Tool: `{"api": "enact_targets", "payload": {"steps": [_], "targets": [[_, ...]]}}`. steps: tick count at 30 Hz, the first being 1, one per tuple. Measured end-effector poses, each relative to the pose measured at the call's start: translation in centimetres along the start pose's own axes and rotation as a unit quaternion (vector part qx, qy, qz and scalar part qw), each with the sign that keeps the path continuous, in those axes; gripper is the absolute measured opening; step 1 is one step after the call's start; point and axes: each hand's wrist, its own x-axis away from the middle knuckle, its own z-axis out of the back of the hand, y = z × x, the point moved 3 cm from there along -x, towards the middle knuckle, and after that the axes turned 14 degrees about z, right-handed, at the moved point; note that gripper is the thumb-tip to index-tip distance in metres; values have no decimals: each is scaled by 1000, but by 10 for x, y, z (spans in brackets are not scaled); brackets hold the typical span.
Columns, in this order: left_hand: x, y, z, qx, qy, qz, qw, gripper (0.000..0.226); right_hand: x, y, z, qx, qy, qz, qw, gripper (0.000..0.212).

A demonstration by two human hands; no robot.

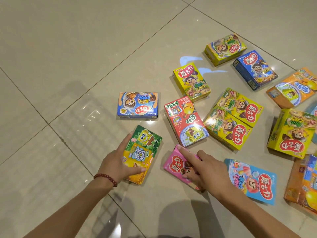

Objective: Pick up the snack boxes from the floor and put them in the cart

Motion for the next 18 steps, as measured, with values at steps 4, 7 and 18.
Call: {"api": "enact_targets", "payload": {"steps": [4, 7, 18], "targets": [[35, 14, 8, 47, -8, -2, 999, 115, 21, -17, 26, -92, 76, -47, 992, 72], [79, 36, 34, 115, 9, 9, 993, 113, 44, -40, 71, -161, 128, -88, 975, 73], [294, 156, 208, 316, 61, -10, 947, 113, 165, -176, 329, -198, 286, -100, 932, 75]]}}
